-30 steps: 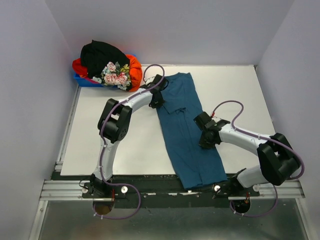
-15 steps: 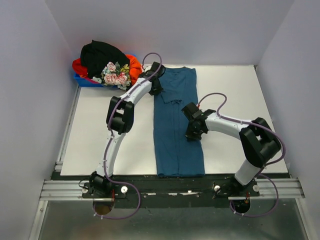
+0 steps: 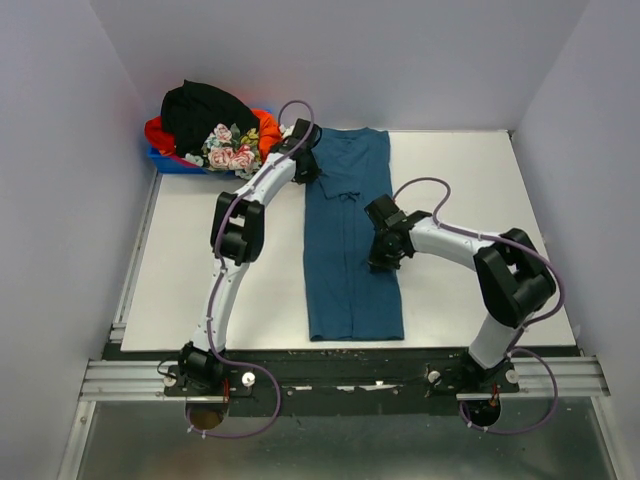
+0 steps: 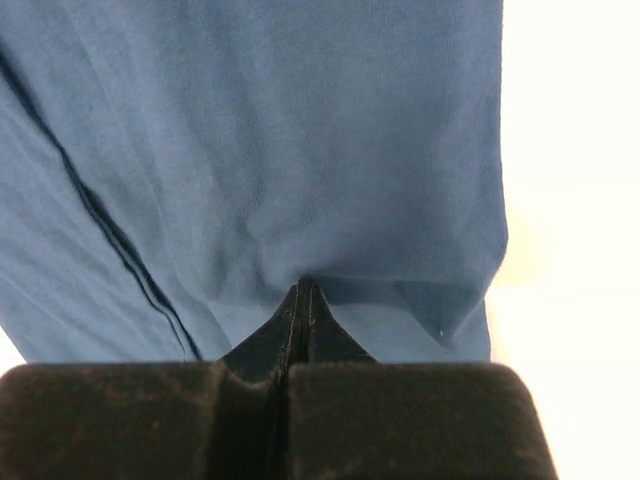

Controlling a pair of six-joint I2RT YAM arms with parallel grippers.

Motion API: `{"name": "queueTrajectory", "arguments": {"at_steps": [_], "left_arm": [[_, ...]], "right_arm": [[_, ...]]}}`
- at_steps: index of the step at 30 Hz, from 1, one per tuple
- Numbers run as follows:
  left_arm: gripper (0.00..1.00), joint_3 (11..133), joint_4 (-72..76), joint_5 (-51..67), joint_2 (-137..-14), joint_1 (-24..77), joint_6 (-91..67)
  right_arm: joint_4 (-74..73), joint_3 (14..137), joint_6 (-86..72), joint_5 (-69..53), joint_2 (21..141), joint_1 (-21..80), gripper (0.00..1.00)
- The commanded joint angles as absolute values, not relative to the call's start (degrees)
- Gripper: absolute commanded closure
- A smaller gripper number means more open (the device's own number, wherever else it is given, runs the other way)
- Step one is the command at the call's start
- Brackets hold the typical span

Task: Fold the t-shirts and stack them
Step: Rotate the tshirt 90 degrees, then grab the bottom of the folded rectangular tshirt with both arms

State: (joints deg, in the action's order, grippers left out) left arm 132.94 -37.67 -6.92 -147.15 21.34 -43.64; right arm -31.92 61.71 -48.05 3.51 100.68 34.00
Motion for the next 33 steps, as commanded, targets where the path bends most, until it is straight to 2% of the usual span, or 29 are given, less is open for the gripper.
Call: {"name": "queueTrajectory", "arguments": {"at_steps": [1,4,6,8,13,14,15,16,20,26,33], "left_arm": [[0.99,132.29,-34.73,2.60,-145.74,20.83,-39.92],[0.89,122.22,-29.11,8.25,-137.58,20.83,-37.88],[0.79,114.39,-24.80,8.26,-130.64,20.83,-37.27],[0.75,108.13,-22.60,7.12,-124.13,20.92,-36.65],[0.75,92.33,-27.95,-0.94,-108.84,24.60,-33.66],[0.75,85.93,-26.91,-2.36,-104.37,25.91,-34.27],[0.75,79.87,-24.81,-3.24,-100.50,27.41,-35.41],[0.75,73.11,-22.87,-3.08,-95.93,28.81,-36.64],[0.79,56.37,-21.17,-3.25,-83.17,35.40,-40.25],[0.84,41.24,-22.24,-3.08,-67.96,42.53,-46.66],[0.86,34.46,-18.64,2.09,-66.44,47.28,-50.45]], "right_arm": [[-31.20,58.81,-44.83,4.04,94.24,33.75,0.98],[-31.90,55.38,-41.23,4.39,87.91,33.75,0.92],[-33.39,52.49,-40.26,5.09,83.26,33.75,0.89],[-35.15,49.50,-39.82,5.10,79.47,33.75,0.87],[-35.42,39.66,-42.79,0.36,68.92,34.62,0.85],[-35.42,37.90,-43.59,0.35,66.82,34.98,0.87],[-35.42,36.49,-44.64,-1.39,64.97,35.33,0.96],[-35.51,35.00,-45.34,-2.10,63.56,35.59,0.99],[-35.85,32.08,-48.07,-4.66,59.33,37.61,0.99],[-37.44,30.94,-49.31,-4.74,58.80,40.08,0.99],[-37.97,29.80,-49.92,-5.19,63.36,41.66,0.99]]}}
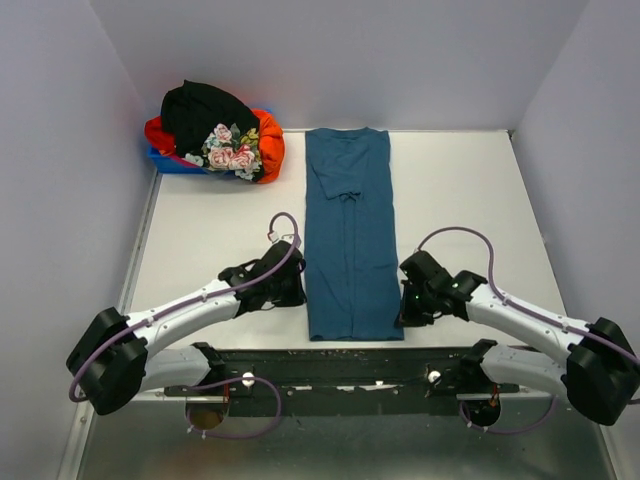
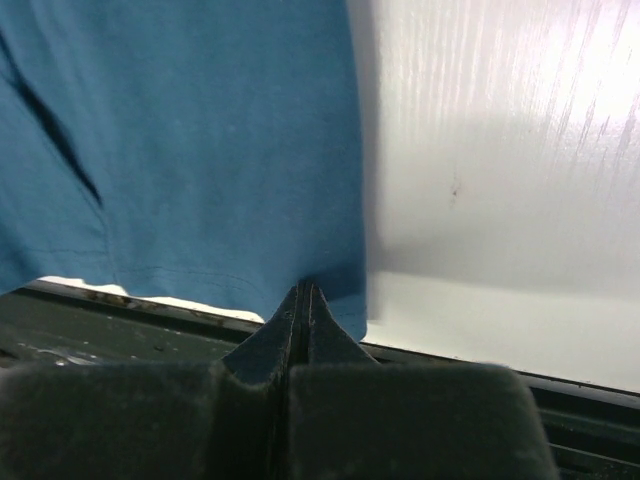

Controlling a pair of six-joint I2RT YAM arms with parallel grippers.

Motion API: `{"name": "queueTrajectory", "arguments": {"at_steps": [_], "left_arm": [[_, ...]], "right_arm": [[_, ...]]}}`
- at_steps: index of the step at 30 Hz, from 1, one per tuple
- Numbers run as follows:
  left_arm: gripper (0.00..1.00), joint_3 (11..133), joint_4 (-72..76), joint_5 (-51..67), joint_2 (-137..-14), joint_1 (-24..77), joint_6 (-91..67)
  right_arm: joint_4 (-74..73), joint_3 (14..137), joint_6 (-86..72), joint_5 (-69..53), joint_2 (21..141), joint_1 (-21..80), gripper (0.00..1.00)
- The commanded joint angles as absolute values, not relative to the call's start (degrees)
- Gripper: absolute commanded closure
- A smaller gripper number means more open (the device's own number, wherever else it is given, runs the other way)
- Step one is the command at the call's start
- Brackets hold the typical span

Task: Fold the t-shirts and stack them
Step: Grab the bottom of the folded rectangular tshirt with both arms

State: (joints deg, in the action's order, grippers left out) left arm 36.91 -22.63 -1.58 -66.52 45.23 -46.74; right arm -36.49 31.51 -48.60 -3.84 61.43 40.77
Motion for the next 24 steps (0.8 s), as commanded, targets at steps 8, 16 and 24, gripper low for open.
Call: {"name": "queueTrajectory", "arguments": {"at_steps": [8,16,24], "left_arm": [[0.86,35.33,-17.49,1.40,-68.55,50.10,-51.59],[0.87,35.07,-18.01,0.97,-72.95,51.24,-52.38],[0.89,32.86,-17.39,0.45,-78.22,51.50,-53.00]], "right_arm": [[-37.97,29.62,-50.89,-4.40,65.39,42.01,0.99],[-40.52,30.41,-51.94,-2.38,68.03,42.63,0.99],[-40.86,30.50,-52.64,-1.94,67.85,42.71,0.99]]}}
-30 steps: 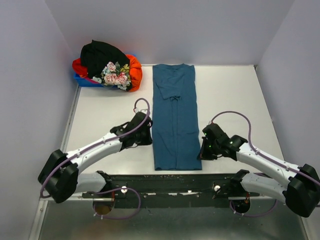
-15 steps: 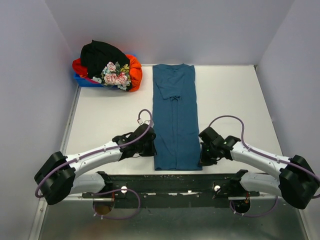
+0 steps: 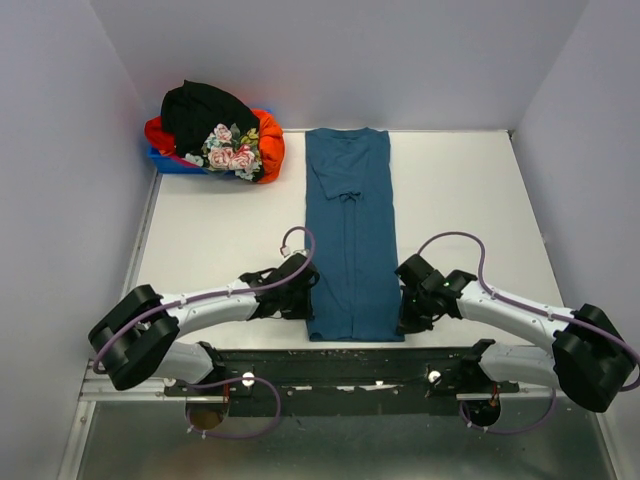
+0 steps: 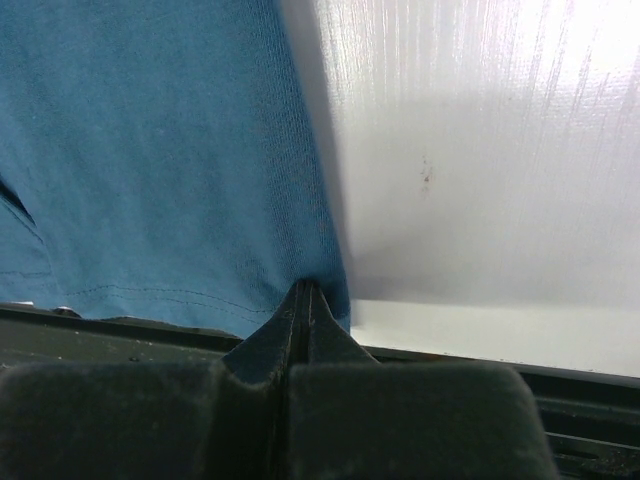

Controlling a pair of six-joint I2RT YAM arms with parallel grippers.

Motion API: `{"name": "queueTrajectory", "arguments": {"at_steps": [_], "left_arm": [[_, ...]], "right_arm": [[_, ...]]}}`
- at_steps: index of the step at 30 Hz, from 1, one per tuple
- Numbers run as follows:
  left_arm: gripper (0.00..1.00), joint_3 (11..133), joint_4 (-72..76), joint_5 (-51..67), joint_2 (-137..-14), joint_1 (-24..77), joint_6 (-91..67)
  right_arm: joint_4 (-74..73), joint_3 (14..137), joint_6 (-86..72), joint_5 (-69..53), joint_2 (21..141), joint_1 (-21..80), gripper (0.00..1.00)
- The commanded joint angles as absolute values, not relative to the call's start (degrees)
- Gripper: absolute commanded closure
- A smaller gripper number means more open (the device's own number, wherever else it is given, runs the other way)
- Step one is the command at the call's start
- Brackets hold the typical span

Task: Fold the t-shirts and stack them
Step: Grab the bottom of the folded rectangular tshirt with both arms

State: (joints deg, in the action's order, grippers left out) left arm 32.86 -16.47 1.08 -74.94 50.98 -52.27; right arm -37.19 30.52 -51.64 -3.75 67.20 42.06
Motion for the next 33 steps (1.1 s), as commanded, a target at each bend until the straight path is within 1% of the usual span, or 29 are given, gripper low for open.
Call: {"name": "queueTrajectory", "arguments": {"at_steps": [1,3,7,10,12,17,24,27,29,33], "left_arm": [[0.90,33.39,-18.88,0.44,-78.22,51.76,-52.82],[0.90,34.80,-20.73,-1.40,-76.04,52.38,-52.30],[0.88,37.34,-23.37,-0.62,-70.41,53.26,-52.38],[0.87,38.93,-26.45,-0.44,-68.47,54.40,-52.29],[0.87,38.06,-25.85,0.00,-67.77,55.02,-52.91],[0.87,34.11,-22.07,2.98,-70.13,56.07,-54.93],[0.87,31.03,-18.73,3.43,-75.14,57.22,-55.72],[0.87,31.37,-18.54,3.43,-77.17,57.48,-55.28],[0.87,32.78,-20.64,2.64,-76.30,58.00,-55.02],[0.87,35.24,-28.19,0.97,-70.07,58.27,-55.37]], "right_arm": [[-41.30,30.59,-52.82,-1.50,67.59,42.71,0.99],[-42.10,30.94,-52.56,-0.97,66.36,42.71,0.99],[-43.59,32.16,-52.47,-0.97,64.34,42.80,0.99],[-43.86,32.52,-52.12,-1.32,63.55,42.80,0.99],[-43.42,32.34,-51.77,-1.58,63.28,42.80,0.99],[-42.81,31.47,-52.12,-1.76,64.16,42.72,0.99],[-41.57,30.50,-52.29,-2.20,64.86,42.80,0.99],[-40.87,30.32,-52.12,-2.81,65.56,42.89,0.99],[-42.61,31.02,-52.73,-2.29,66.00,42.89,0.99],[-47.80,33.48,-52.56,1.56,64.87,42.89,0.83]]}}
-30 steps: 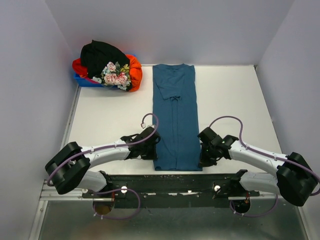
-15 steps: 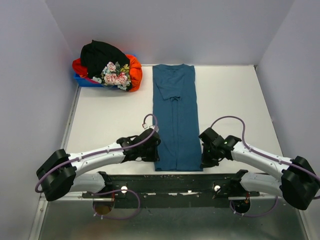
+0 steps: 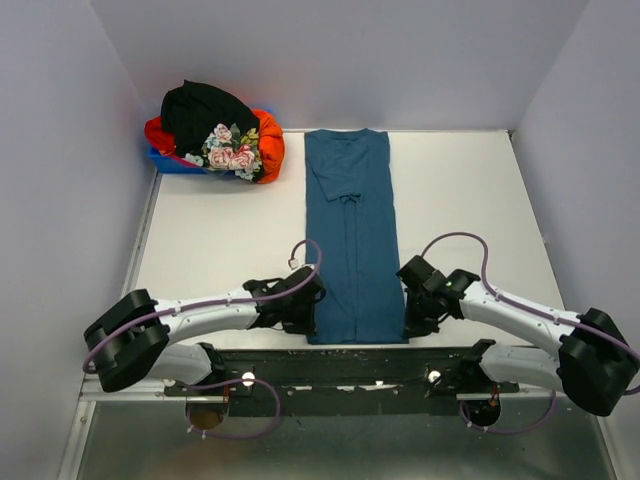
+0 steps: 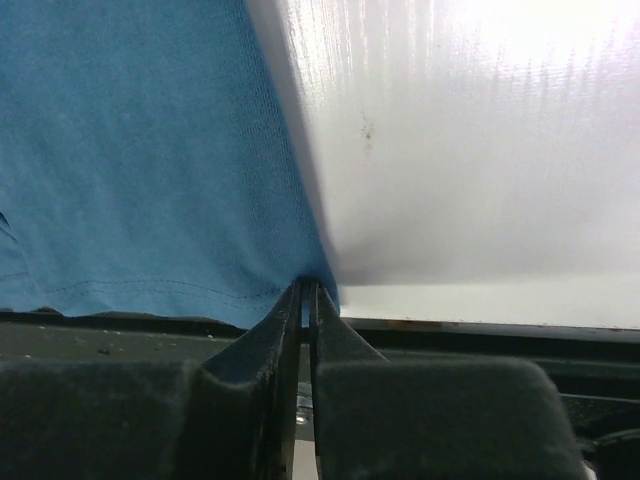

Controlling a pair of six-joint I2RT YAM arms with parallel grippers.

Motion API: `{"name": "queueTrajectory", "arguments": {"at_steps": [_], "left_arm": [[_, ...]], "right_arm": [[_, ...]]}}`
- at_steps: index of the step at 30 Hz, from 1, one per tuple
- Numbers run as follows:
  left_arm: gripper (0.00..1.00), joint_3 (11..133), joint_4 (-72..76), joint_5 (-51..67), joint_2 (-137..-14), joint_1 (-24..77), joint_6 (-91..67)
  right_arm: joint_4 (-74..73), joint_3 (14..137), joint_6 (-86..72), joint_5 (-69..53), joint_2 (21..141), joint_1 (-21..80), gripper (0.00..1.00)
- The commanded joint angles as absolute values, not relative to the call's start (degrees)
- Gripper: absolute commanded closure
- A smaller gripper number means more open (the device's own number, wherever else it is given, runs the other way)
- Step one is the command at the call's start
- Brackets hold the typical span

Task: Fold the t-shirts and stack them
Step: Grab the bottom of the folded rectangular tshirt with both arms

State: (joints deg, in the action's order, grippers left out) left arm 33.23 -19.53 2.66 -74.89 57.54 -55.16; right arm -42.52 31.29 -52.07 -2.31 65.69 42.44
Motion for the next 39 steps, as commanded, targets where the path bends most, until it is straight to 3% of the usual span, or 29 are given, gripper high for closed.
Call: {"name": "queueTrajectory", "arguments": {"at_steps": [1,3,4,5,10,17,24,29,32,35,36,39], "left_arm": [[0.86,34.90,-29.87,1.05,-68.31,58.27,-55.89],[0.84,33.32,-30.85,1.93,-63.92,58.36,-57.21],[0.83,32.27,-30.68,2.54,-62.50,58.36,-57.83],[0.82,30.86,-30.41,2.90,-61.19,58.45,-58.27],[0.78,28.83,-28.75,2.11,-61.17,58.36,-59.24],[0.62,26.90,-24.08,4.13,-63.89,58.45,-60.82],[0.62,27.51,-26.10,4.13,-62.49,58.36,-60.82],[0.64,29.53,-29.52,2.90,-59.15,58.36,-60.82],[0.69,30.85,-30.33,1.93,-58.36,58.36,-61.08],[0.64,30.94,-28.22,2.81,-59.50,58.36,-61.08],[0.58,30.85,-26.99,3.60,-60.28,58.36,-61.00],[0.57,29.80,-24.00,4.57,-62.48,58.36,-61.70]], "right_arm": [[-47.90,33.40,-52.30,1.23,63.91,42.89,0.77],[-47.90,32.70,-52.29,0.62,60.92,42.89,0.53],[-47.29,32.17,-52.29,0.35,59.52,42.89,0.45],[-46.50,31.56,-51.86,-1.21,58.11,42.89,0.42],[-44.65,30.50,-51.68,-1.76,58.53,42.89,0.42],[-42.81,28.92,-52.29,-0.44,62.49,42.89,0.52],[-40.17,26.98,-52.29,-1.93,64.77,42.89,0.60],[-40.60,27.16,-52.30,-2.11,64.07,42.80,0.83],[-40.78,27.42,-52.21,-2.29,63.55,42.89,0.89],[-40.69,27.60,-52.03,-2.29,63.63,42.89,0.94],[-40.61,27.60,-52.03,-2.46,63.63,42.89,0.96],[-40.43,27.42,-52.12,-2.64,63.81,42.89,0.98]]}}
